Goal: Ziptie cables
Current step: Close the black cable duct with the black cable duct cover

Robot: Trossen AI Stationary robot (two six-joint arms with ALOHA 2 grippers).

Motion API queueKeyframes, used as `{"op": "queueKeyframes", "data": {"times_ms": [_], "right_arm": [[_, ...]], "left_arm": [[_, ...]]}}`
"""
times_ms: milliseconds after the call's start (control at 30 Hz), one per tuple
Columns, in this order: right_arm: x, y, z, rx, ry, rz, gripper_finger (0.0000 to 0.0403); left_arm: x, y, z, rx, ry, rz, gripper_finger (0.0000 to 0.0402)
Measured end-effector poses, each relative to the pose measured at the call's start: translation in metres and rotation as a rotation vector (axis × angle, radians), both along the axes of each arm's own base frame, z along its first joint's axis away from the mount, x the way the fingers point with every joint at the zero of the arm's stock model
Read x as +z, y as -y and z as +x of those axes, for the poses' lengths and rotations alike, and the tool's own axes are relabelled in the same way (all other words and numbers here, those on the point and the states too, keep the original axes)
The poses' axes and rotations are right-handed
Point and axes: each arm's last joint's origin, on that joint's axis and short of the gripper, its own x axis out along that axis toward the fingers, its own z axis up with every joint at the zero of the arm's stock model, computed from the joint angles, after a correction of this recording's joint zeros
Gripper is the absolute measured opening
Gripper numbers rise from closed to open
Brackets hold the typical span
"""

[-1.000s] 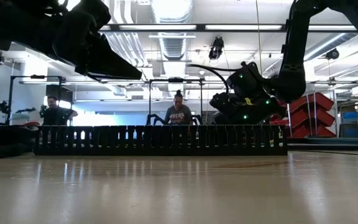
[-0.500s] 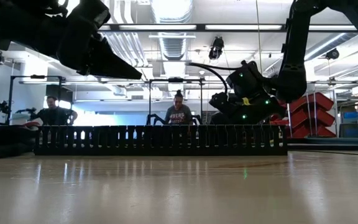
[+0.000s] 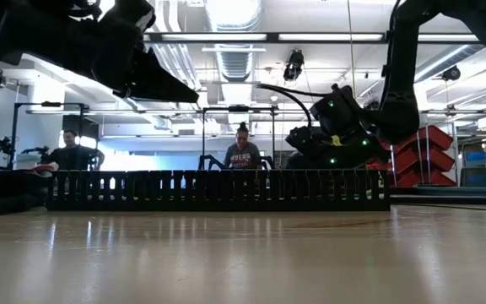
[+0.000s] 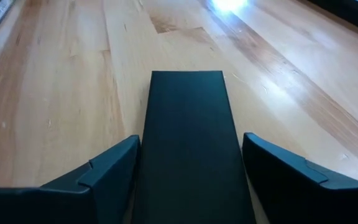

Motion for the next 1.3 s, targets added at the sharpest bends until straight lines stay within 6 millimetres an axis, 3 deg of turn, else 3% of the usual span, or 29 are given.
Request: {"op": "queueKeyframes", "data": {"times_ms": [233, 400, 633, 1100, 1300], "right_arm": [[0.003, 0.003, 0.000, 0.031, 0.067, -0.045, 0.0243], [-0.010, 0.002, 0.001, 0.044, 0.138, -0.056, 0.0235], [-0.022, 0.001, 0.003, 0.067, 0.216, -0.045, 0.0258], [-0.002, 0.001, 0.005, 0.088, 0.154, -0.029, 0.0307], [-0.003, 0.007, 0.013, 0.052, 0.085, -0.050, 0.0314]], "left_arm": [[0.000, -0.004, 0.001, 0.022, 0.007, -0.021, 0.0090], [0.000, -0.008, 0.002, 0.038, 0.007, -0.022, 0.0109], [0.000, -0.010, 0.002, 0.047, 0.009, -0.030, 0.0126], [-0.001, -0.015, 0.003, 0.066, 0.006, -0.025, 0.0143], [-0.002, -0.016, 0.003, 0.068, -0.003, -0.022, 0.0149]]}}
